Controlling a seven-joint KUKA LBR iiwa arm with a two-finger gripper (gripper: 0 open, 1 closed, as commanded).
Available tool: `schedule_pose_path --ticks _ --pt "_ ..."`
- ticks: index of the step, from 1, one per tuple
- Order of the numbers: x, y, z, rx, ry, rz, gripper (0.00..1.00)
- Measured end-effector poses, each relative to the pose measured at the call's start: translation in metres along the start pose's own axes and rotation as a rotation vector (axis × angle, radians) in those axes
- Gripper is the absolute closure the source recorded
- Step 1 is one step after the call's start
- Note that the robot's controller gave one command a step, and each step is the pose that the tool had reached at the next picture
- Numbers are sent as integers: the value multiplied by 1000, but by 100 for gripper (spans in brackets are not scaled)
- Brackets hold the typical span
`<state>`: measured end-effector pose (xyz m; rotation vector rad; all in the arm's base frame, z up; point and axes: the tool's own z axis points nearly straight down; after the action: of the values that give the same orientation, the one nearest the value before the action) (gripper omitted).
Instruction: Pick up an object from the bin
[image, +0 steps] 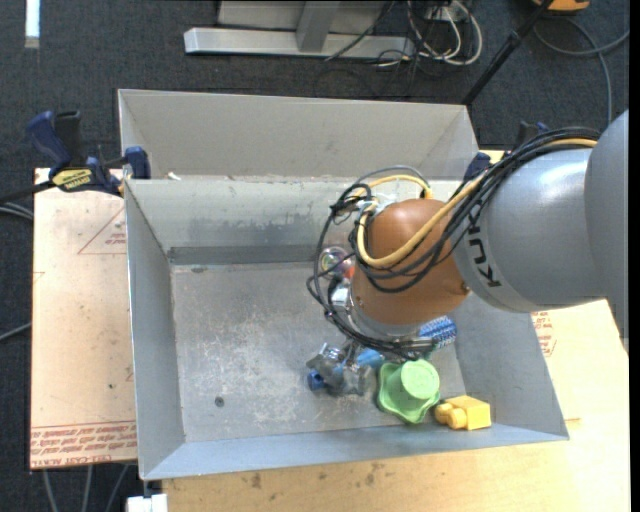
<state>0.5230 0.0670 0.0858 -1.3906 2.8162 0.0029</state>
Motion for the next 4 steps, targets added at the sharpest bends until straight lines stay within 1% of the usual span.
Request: schedule_pose_path --ticks 1,2,3,4 --pt "1 0 0 1 0 0 0" --pt "-13 -28 -54 6 -4 -223 0" --pt "-7 -34 10 -4 2 -235 0" --pt "-8 -34 7 -2 0 -235 100"
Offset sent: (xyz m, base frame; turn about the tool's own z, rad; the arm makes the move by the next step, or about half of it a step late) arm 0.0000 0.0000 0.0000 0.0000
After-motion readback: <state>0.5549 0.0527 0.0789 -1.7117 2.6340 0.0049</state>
